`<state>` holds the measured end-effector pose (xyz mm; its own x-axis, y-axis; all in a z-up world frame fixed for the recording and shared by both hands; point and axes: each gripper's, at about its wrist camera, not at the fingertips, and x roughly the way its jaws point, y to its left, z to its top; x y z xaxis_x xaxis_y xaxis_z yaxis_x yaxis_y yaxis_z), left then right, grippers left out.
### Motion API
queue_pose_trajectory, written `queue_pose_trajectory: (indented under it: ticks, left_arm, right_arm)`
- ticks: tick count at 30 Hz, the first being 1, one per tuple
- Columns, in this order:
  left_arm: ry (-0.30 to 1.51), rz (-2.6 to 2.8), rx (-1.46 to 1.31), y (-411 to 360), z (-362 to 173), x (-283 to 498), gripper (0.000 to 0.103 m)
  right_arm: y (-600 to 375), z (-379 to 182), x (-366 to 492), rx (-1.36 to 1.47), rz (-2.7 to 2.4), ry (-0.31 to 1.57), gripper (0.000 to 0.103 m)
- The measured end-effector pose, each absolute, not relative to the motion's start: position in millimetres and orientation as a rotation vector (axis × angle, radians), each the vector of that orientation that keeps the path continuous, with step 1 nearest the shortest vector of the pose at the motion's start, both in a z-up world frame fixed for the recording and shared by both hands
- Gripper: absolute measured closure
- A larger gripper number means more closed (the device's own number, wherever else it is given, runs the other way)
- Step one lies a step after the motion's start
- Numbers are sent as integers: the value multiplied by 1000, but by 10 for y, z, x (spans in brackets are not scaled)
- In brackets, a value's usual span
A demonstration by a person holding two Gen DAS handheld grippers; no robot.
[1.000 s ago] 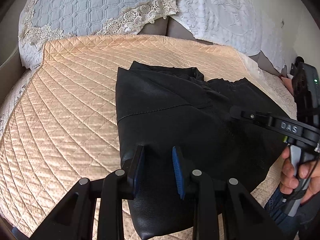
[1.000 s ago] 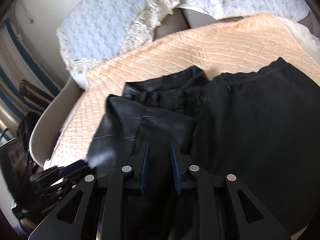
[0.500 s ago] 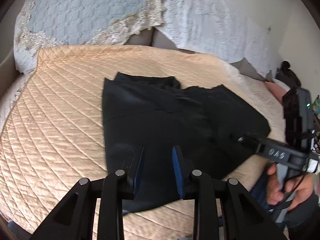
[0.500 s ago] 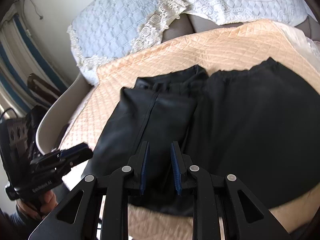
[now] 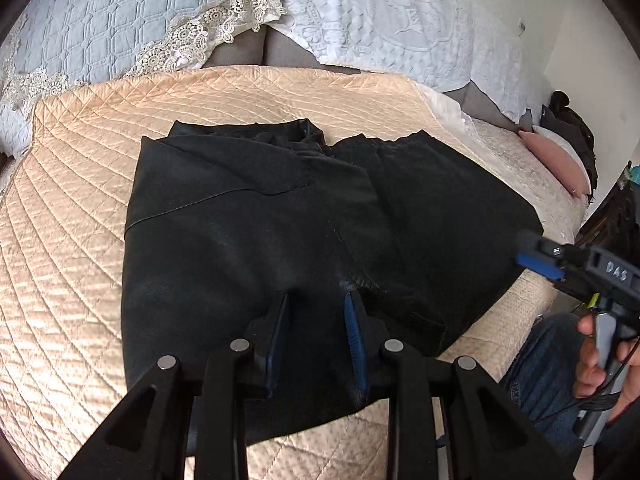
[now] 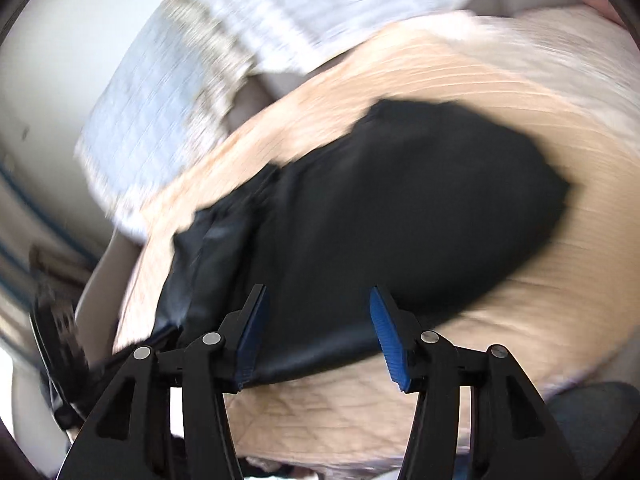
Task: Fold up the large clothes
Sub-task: 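Grasp the jacket edge with the right gripper and lift it over the bundle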
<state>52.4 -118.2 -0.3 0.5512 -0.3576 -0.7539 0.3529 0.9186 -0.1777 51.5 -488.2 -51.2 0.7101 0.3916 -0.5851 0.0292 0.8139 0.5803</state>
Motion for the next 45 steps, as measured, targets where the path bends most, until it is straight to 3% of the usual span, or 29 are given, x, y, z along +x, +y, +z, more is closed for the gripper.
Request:
queue_pose_trajectory:
  ticks: [10, 20, 21, 22, 23, 27, 33, 40, 45]
  left_arm:
    - [888, -396, 14, -1264, -46, 588, 74]
    - [888, -392, 8, -1279, -62, 601, 74]
    - [888, -391, 7, -1278, -64, 601, 74]
    - [887, -390, 7, -1279, -65, 603, 74]
    - [887, -391, 7, -1277, -66, 603, 74]
    - [889, -391, -5, -1278, -77, 622, 74]
    - [896, -398, -21, -1275, -62, 716, 74]
    - [866, -377, -110, -906, 215, 721, 74]
    - [811, -266, -181, -298, 332, 604, 74]
  right_arm:
    - [-5692, -865, 590, 920, 26, 733, 46]
    - [-5661, -887, 771, 934, -34, 698, 43]
    - [-5637, -887, 796, 931, -44, 700, 46]
    - [-5637, -884, 795, 913, -75, 711, 64]
    - [-5648, -890, 792, 901, -94, 721, 70]
    - [-5651, -760, 756, 882, -75, 714, 83]
    - [-5331, -125, 625, 736, 46, 613, 86]
    - [-4239, 603, 565, 479, 328, 549, 86]
    - [-3214, 505, 596, 315, 529, 617, 87]
